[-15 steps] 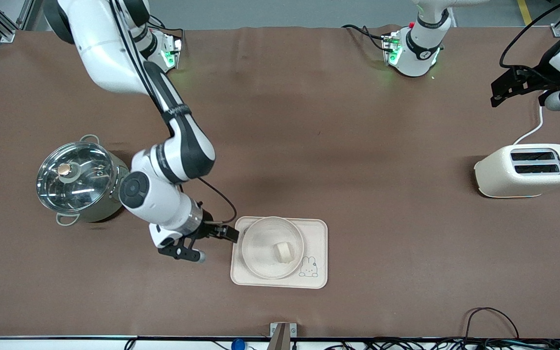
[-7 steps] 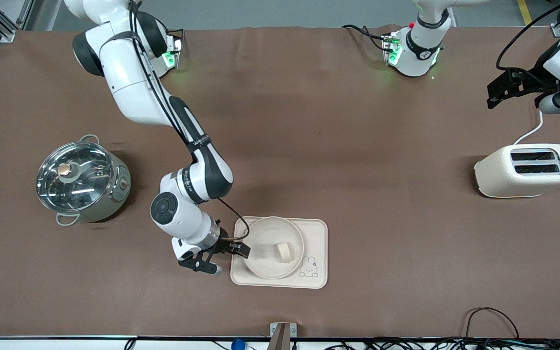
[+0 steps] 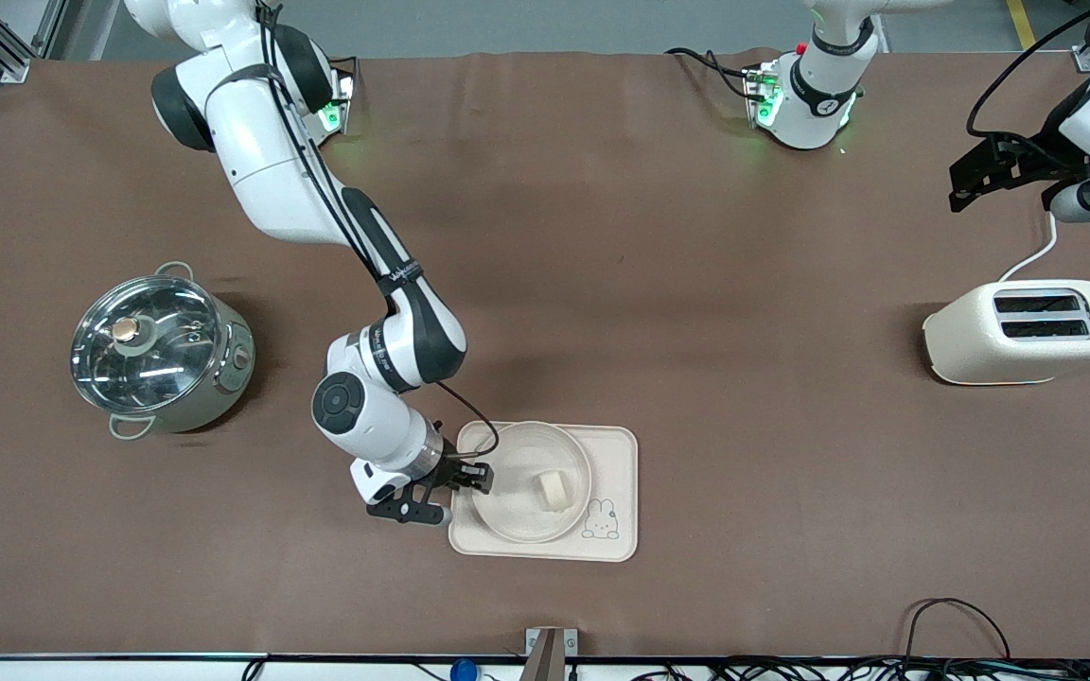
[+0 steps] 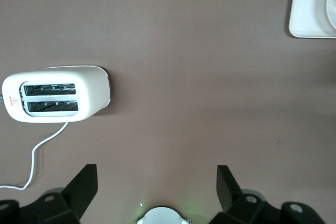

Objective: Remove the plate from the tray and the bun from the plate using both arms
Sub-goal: 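Close the right gripper on the plate rim, then lift the plate off the tray with the right gripper while the left gripper approaches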

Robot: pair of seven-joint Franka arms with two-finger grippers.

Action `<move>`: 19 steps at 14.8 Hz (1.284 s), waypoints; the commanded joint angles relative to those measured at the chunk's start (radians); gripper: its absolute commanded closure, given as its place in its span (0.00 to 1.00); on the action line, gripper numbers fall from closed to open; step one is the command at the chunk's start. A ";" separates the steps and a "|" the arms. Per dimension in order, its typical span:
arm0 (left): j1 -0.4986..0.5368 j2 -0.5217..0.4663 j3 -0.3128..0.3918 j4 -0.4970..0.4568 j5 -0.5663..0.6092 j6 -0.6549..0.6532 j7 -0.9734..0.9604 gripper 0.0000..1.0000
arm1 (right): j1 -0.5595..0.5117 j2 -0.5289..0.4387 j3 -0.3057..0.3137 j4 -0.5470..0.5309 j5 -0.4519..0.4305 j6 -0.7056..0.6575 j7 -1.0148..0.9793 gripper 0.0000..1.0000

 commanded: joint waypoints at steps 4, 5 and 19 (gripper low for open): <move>0.011 0.006 -0.003 0.018 0.001 -0.004 0.012 0.00 | 0.005 0.030 -0.002 0.018 0.012 0.004 -0.111 0.65; 0.014 0.006 -0.003 0.018 -0.004 -0.005 0.015 0.00 | 0.005 0.032 -0.002 0.018 0.012 0.007 -0.111 0.76; 0.000 0.020 -0.003 0.019 0.000 -0.001 -0.003 0.00 | -0.019 -0.100 0.057 0.010 0.040 -0.134 -0.132 0.99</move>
